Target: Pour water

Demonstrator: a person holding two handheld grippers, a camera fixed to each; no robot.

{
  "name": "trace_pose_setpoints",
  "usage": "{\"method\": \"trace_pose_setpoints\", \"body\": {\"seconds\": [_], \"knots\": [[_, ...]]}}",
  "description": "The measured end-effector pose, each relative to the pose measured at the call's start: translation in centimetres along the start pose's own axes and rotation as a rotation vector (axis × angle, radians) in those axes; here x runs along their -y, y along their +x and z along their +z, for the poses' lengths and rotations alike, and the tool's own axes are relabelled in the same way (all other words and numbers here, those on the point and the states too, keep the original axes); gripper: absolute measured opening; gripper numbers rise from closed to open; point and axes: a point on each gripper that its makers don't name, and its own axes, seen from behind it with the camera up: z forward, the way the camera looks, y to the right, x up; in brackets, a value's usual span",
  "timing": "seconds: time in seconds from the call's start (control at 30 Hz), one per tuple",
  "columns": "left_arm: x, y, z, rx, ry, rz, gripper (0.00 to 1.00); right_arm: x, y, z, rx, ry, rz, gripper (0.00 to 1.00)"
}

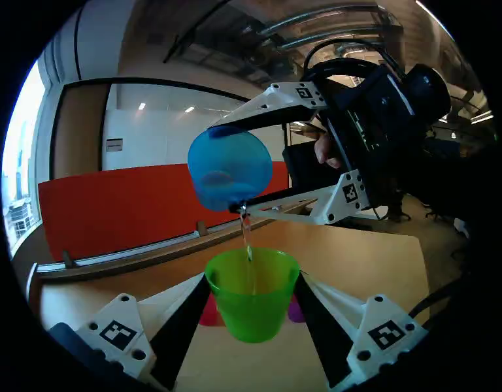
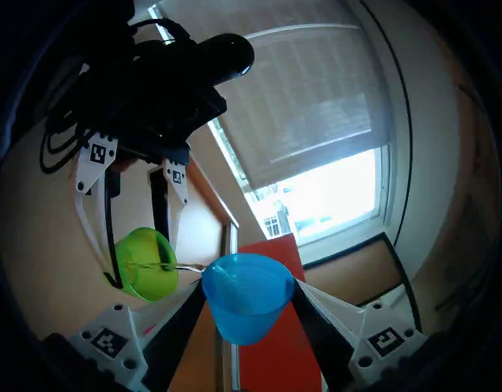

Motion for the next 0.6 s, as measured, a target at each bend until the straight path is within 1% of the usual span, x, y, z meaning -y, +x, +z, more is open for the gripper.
{"method": "trace_pose_setpoints", "body": {"seconds": [0.6], "knots": [[0.06,-0.05,0.12,-0.001,0.0,0.002,0.87,0.04,0.04,-0.04,0.003,-0.003,-0.032,0.93]]}}
